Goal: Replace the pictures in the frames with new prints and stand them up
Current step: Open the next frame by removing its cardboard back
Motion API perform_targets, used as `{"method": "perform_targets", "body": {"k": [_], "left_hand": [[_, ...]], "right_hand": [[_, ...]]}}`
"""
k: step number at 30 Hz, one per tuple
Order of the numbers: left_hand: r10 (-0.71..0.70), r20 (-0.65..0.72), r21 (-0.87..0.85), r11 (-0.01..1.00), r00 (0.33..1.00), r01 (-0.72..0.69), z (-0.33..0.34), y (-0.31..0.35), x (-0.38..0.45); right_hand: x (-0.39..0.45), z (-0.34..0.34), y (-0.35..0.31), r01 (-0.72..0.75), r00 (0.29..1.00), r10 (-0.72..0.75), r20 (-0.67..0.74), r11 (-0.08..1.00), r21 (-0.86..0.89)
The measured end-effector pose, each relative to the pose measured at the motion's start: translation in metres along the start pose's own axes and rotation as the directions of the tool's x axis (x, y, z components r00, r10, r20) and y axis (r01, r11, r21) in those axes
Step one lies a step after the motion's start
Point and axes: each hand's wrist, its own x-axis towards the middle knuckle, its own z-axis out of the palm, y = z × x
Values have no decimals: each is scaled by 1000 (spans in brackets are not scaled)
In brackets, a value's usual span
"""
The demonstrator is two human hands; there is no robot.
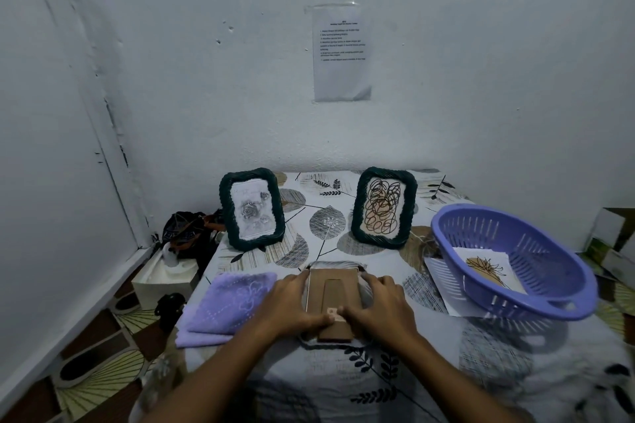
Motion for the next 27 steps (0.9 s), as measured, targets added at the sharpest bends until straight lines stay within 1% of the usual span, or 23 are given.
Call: {"method": "perform_targets", "body": {"k": [4, 7, 9, 10, 11, 13, 15, 17, 20, 27], "left_hand": [[62, 34, -35, 998, 997, -61, -11, 5, -24], [39, 42, -107, 994, 998, -34, -14, 6, -35], [-9, 38, -148, 989, 999, 14, -15, 9, -42], [-31, 16, -174, 984, 999, 34, -14, 12, -43], [-65, -4, -199, 978, 998, 63, -13, 15, -46], [-145, -38, -219, 966, 989, 134, -12, 19, -49], [-224, -28, -222, 952, 974, 213, -10, 20, -49], [-288, -15, -234, 932, 957, 277, -9, 19, -49], [-321, -4, -265, 914, 947, 308, -9, 18, -49], [-384, 14, -363, 859, 923, 363, -8, 16, -47]], "right_hand": [[-20, -10, 1, 60, 997, -59, 48, 998, -21], [-29, -19, 1, 67, 985, -64, 159, 998, -17], [-29, -25, 1, 29, 971, -29, 236, 1000, 5], [-28, -27, 1, 4, 968, -10, 250, 1000, 22], [-29, -28, 0, -27, 970, 15, 243, 999, 47], [-30, -29, -1, -100, 981, 76, 177, 986, 132], [-29, -30, -2, -159, 983, 140, 118, 972, 175], [-29, -32, -3, -216, 970, 184, 160, 952, 215], [-30, -30, -1, -257, 955, 199, 218, 925, 281], [-29, -25, -3, -304, 946, 253, 202, 911, 279]]}}
